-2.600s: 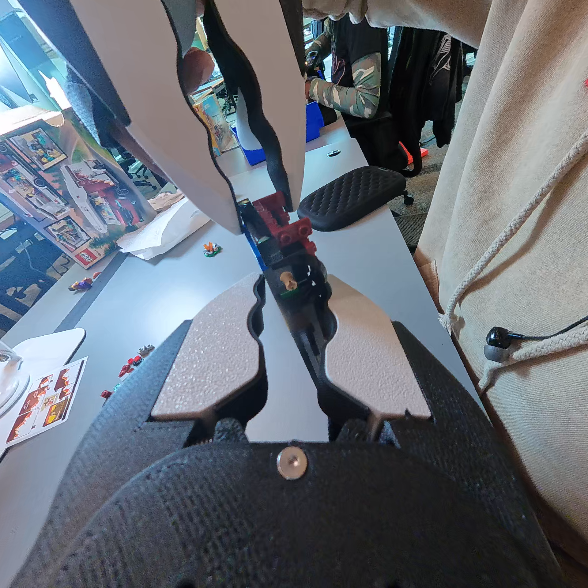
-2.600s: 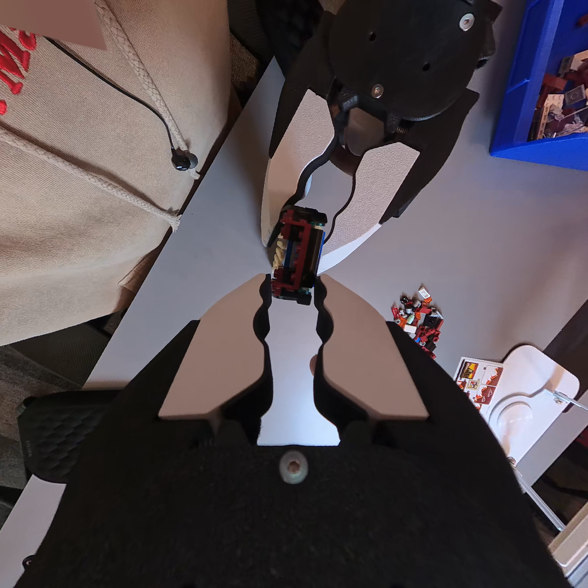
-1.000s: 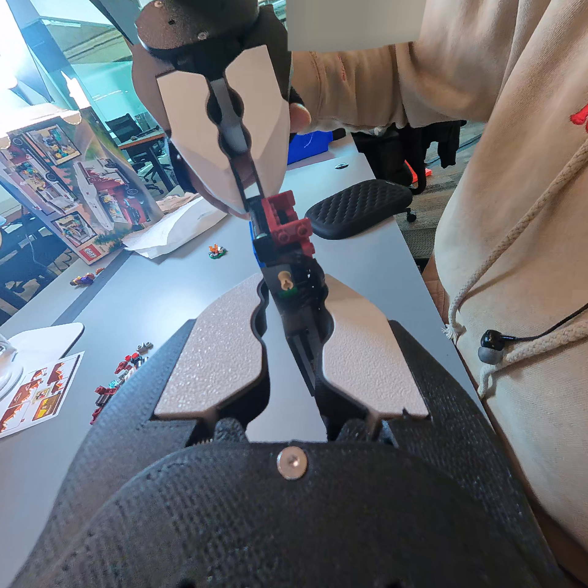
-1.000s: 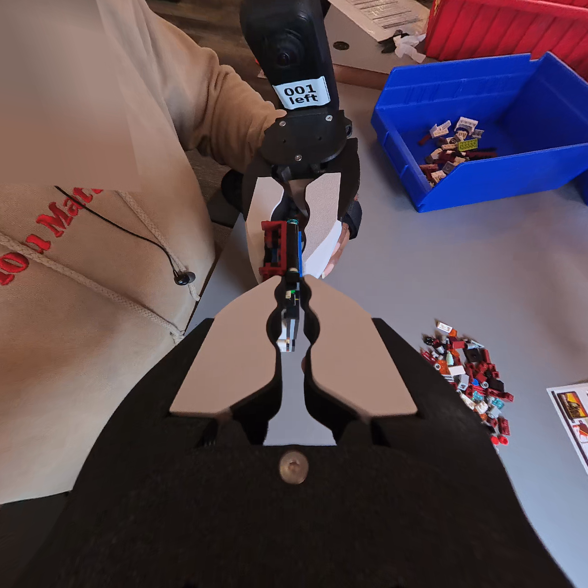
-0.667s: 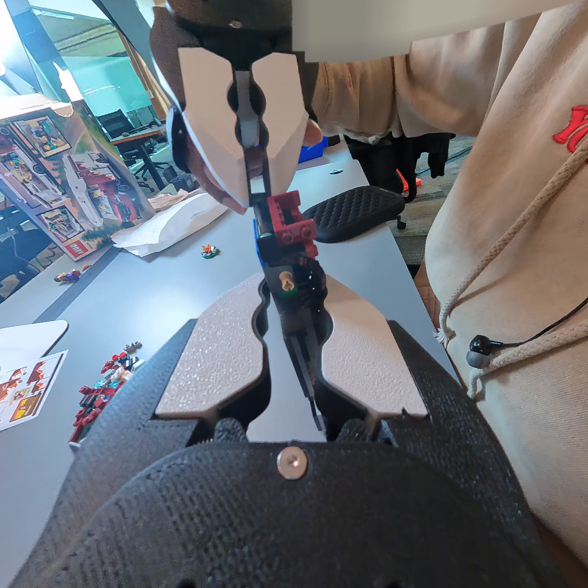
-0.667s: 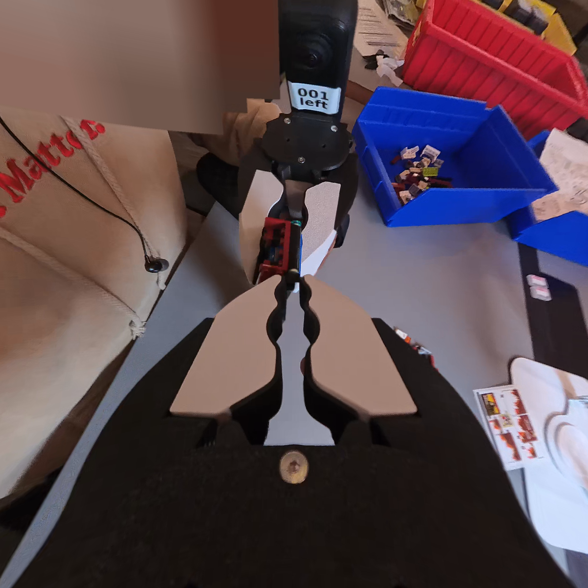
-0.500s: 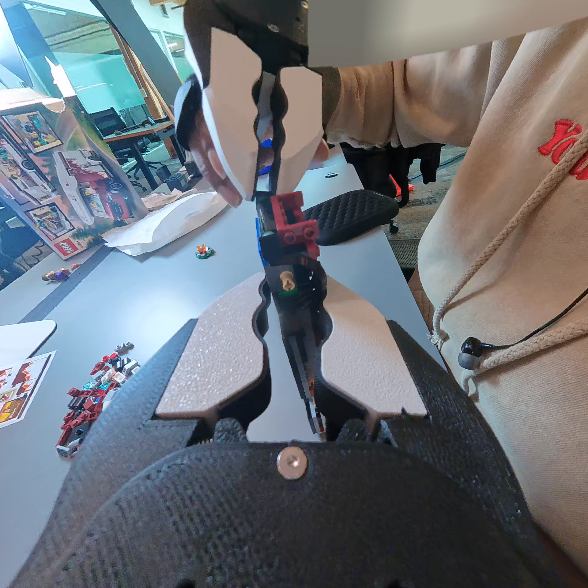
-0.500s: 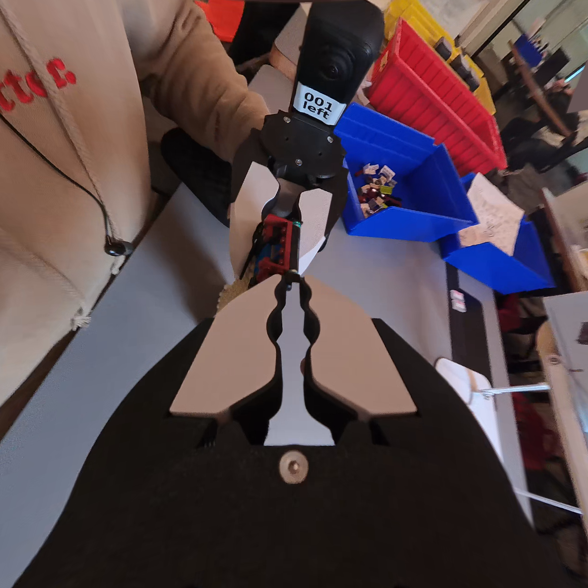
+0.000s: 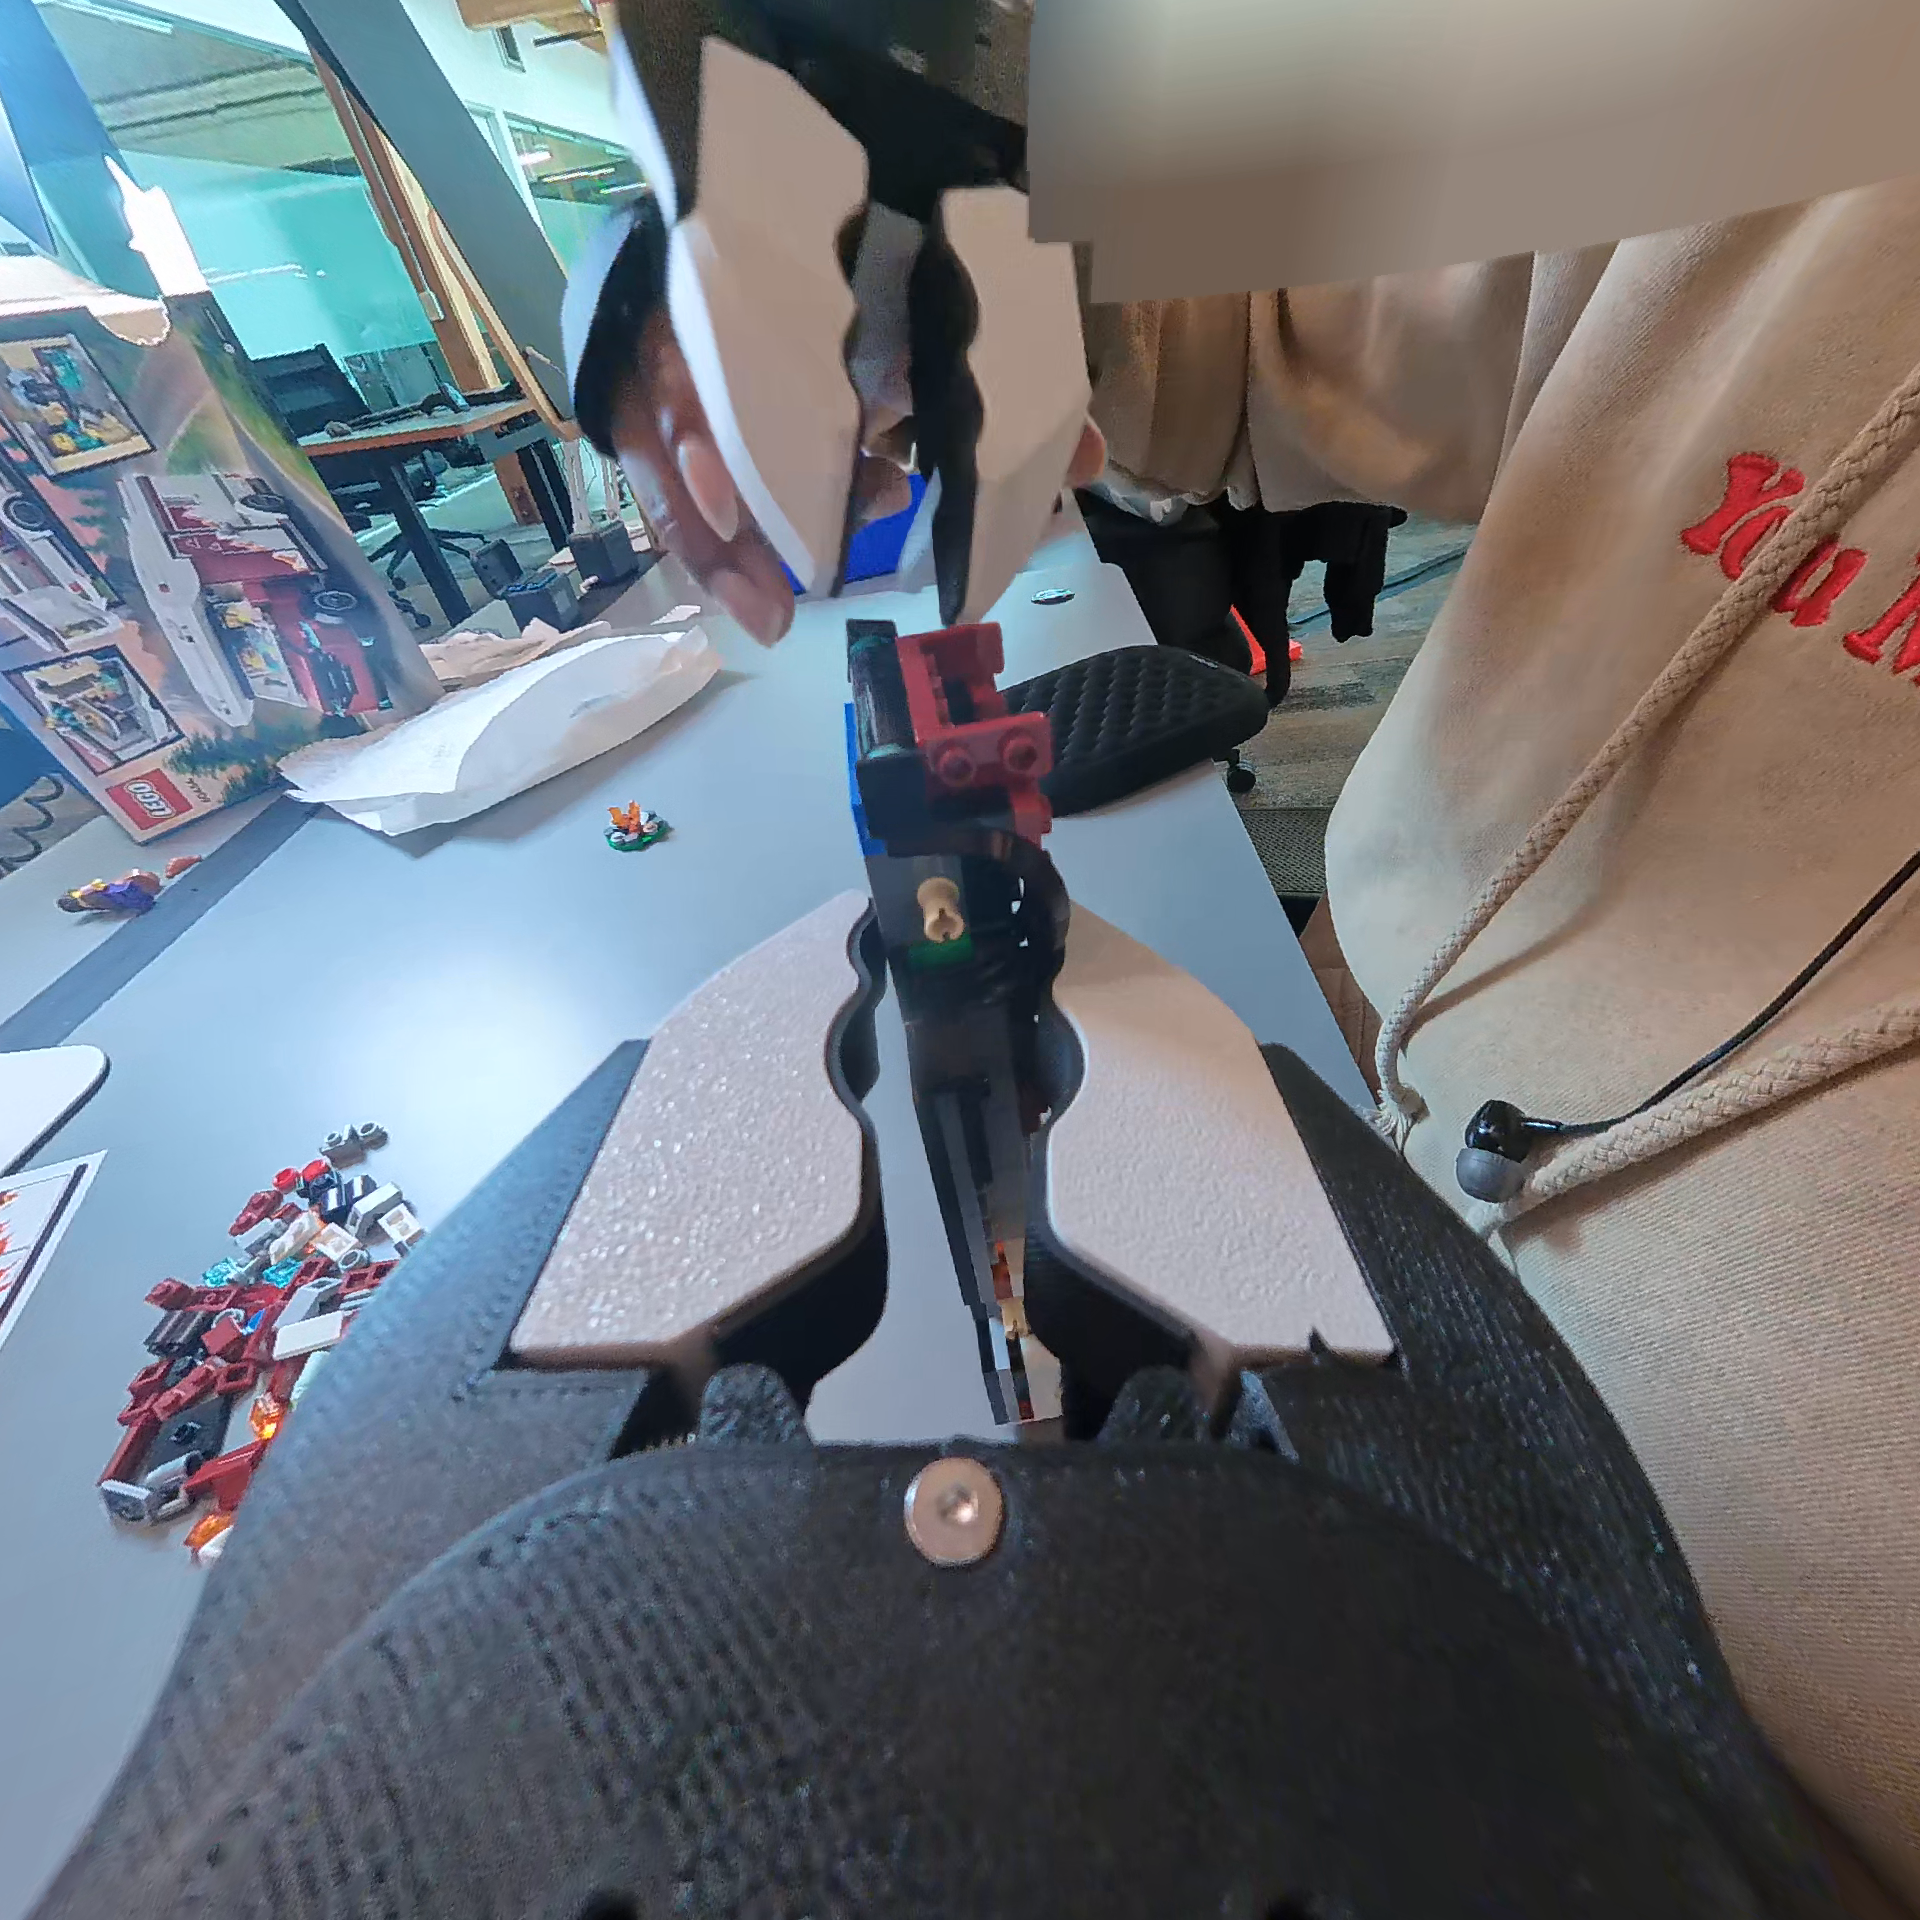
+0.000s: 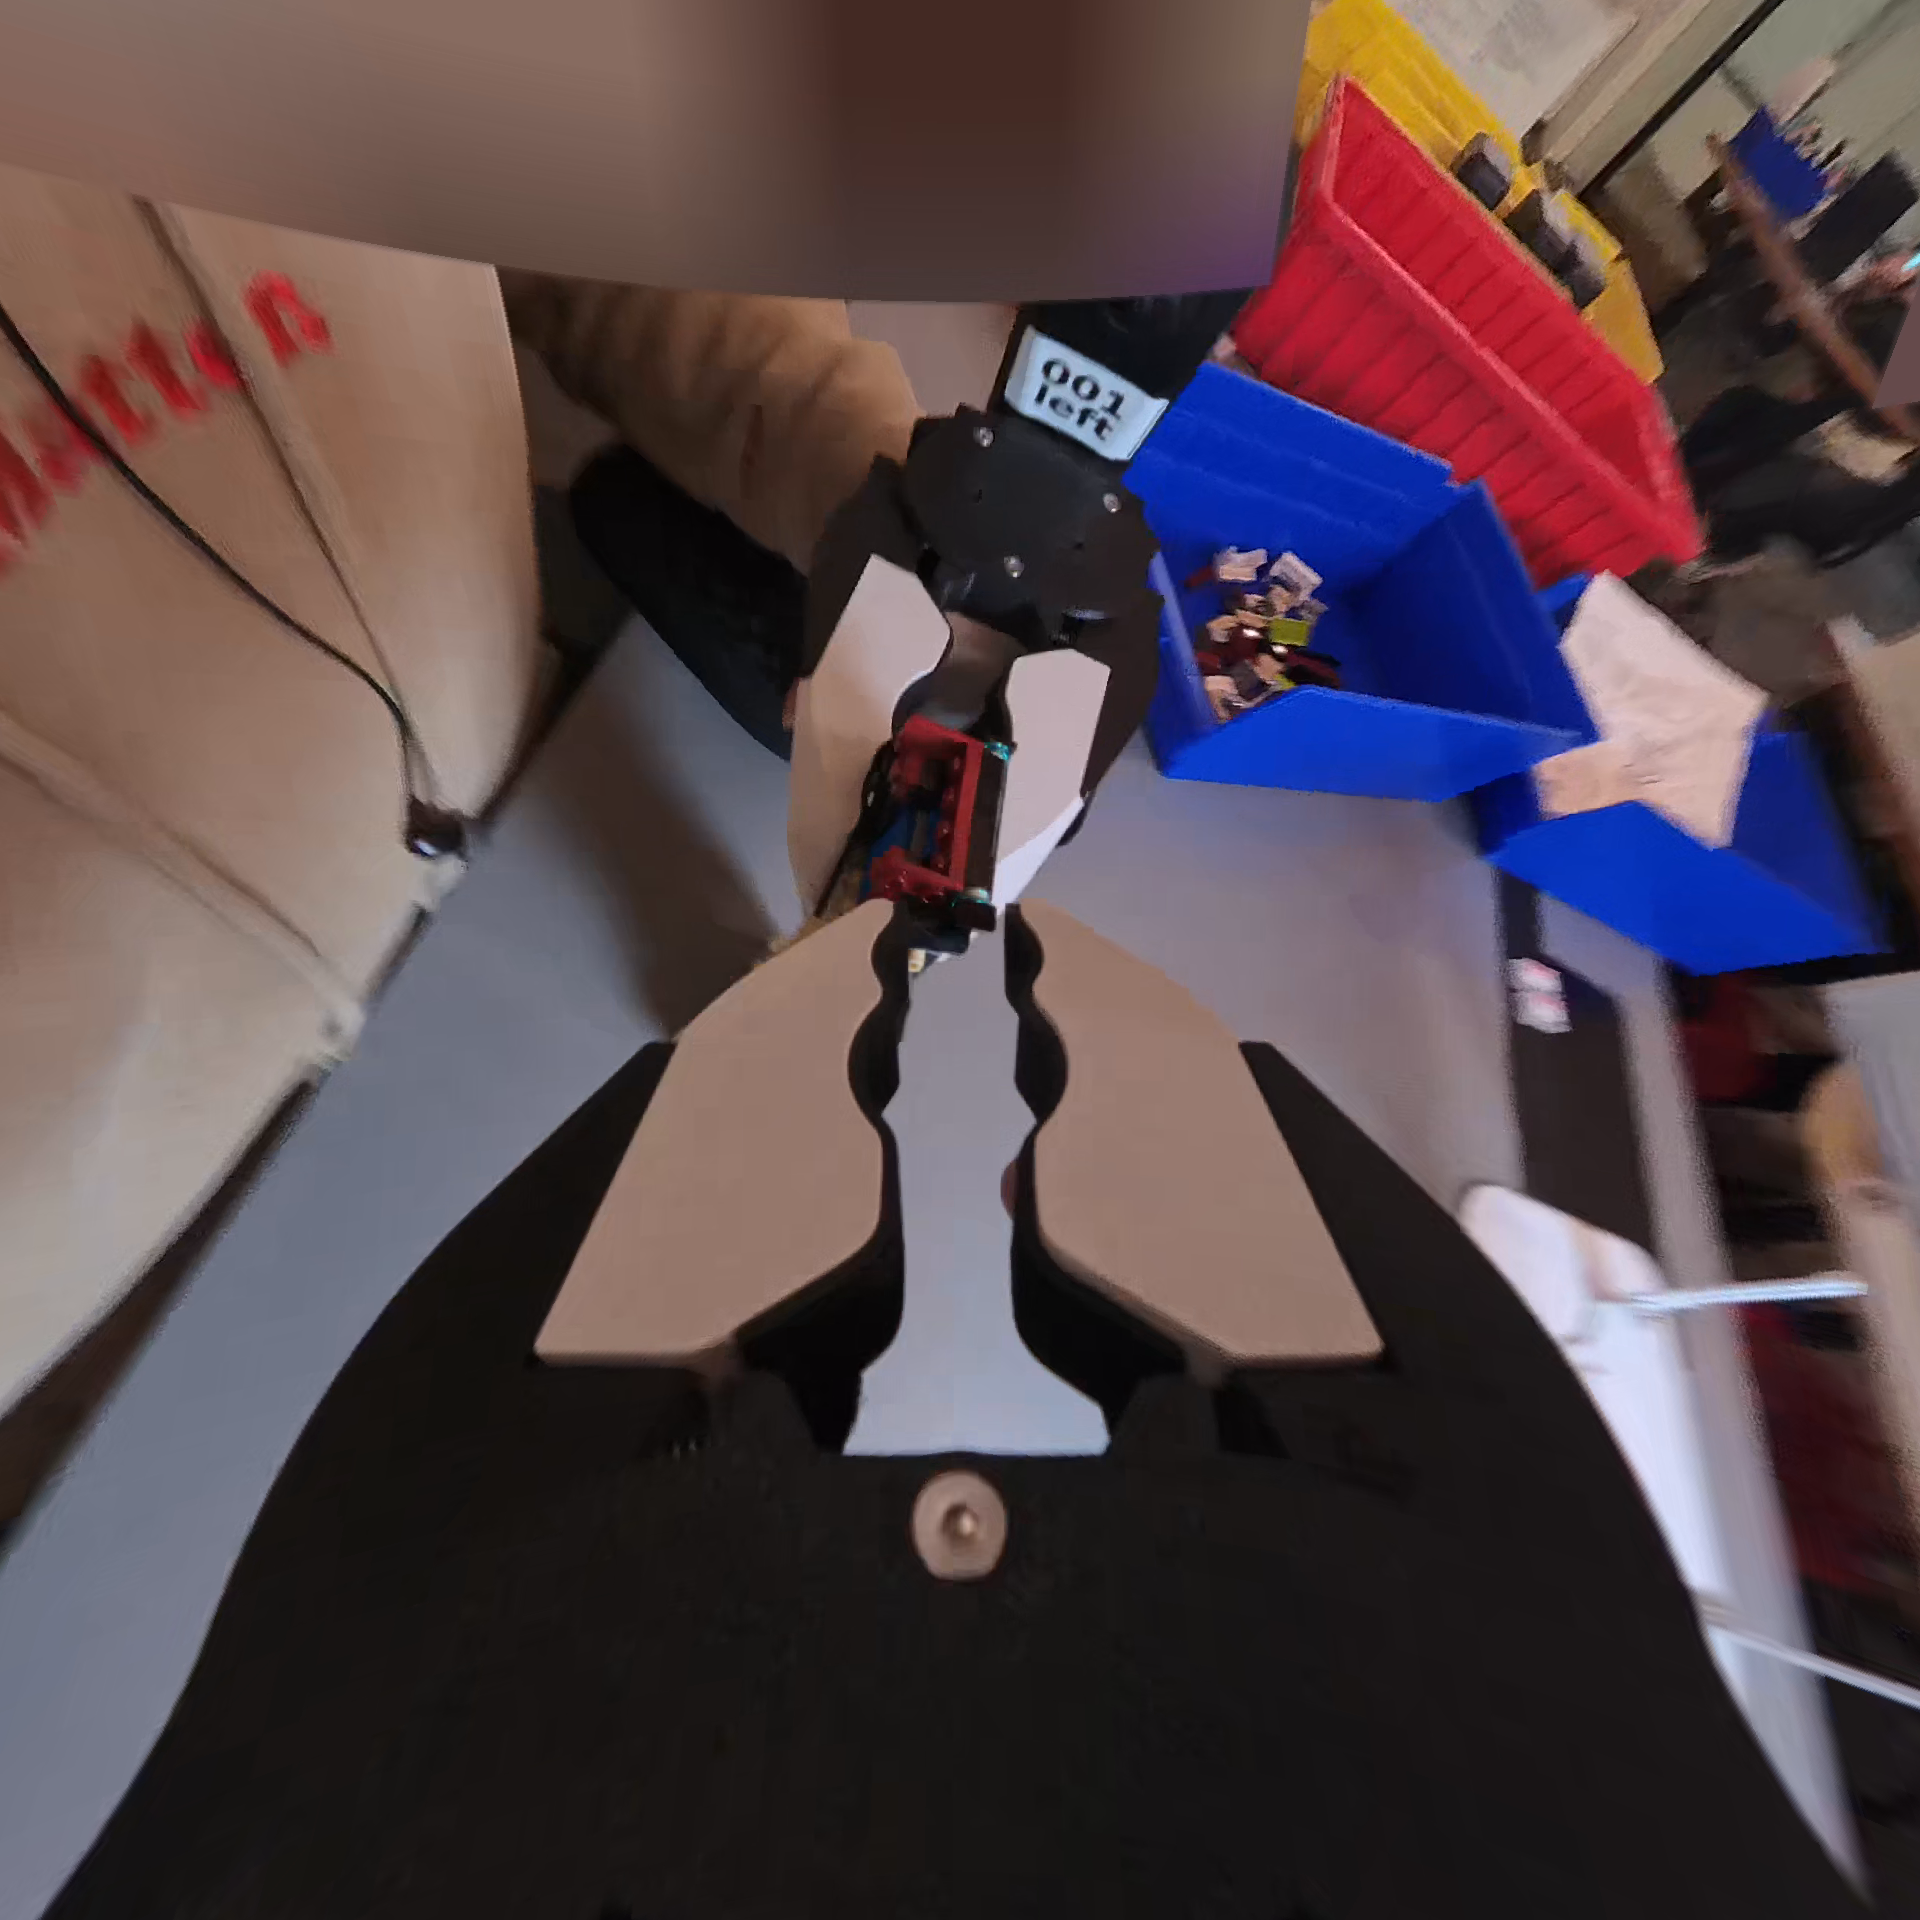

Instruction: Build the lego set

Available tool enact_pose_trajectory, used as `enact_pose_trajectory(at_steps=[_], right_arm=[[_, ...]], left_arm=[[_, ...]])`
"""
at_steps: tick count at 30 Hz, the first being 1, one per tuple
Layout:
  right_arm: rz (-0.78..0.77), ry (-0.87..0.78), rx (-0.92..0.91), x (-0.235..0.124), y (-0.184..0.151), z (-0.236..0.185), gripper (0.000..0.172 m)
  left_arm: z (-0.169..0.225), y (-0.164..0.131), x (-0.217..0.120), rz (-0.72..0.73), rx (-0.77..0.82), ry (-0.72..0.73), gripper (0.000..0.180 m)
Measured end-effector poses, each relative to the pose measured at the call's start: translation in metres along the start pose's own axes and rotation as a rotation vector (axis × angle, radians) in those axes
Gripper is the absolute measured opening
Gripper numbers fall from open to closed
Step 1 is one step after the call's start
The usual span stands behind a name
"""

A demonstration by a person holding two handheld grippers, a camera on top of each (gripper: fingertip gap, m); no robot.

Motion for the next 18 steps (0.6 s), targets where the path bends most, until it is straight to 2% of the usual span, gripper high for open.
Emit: enact_pose_trajectory(at_steps=[6, 9, 13, 18], right_arm=[[0.096, 0.363, 0.519, 0.003, -0.012, 0.023, 0.021], [0.142, 0.487, 0.69, 0.007, -0.016, 0.027, 0.019], [0.156, 0.538, 0.804, 0.014, -0.024, 0.025, 0.011], [0.164, 0.544, 0.823, 0.014, -0.025, 0.023, 0.009]], left_arm=[[0.001, 0.001, 0.0, -0.009, 0.018, 0.011, 0.026], [0.002, 0.001, 0.0, -0.015, 0.027, 0.019, 0.026], [0.003, 0.001, 0.0, -0.021, 0.038, 0.025, 0.026], [0.002, 0.001, 0.0, -0.02, 0.034, 0.021, 0.026]])
Point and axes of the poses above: each gripper's, where its closed fingertips meet, x out along the fingers, y out of its top, z = x × y across the jaws, the point moved 8 cm from there along -x, back along the fingers, and after that the axes turned 8 degrees about -z, right-handed, at the moved point
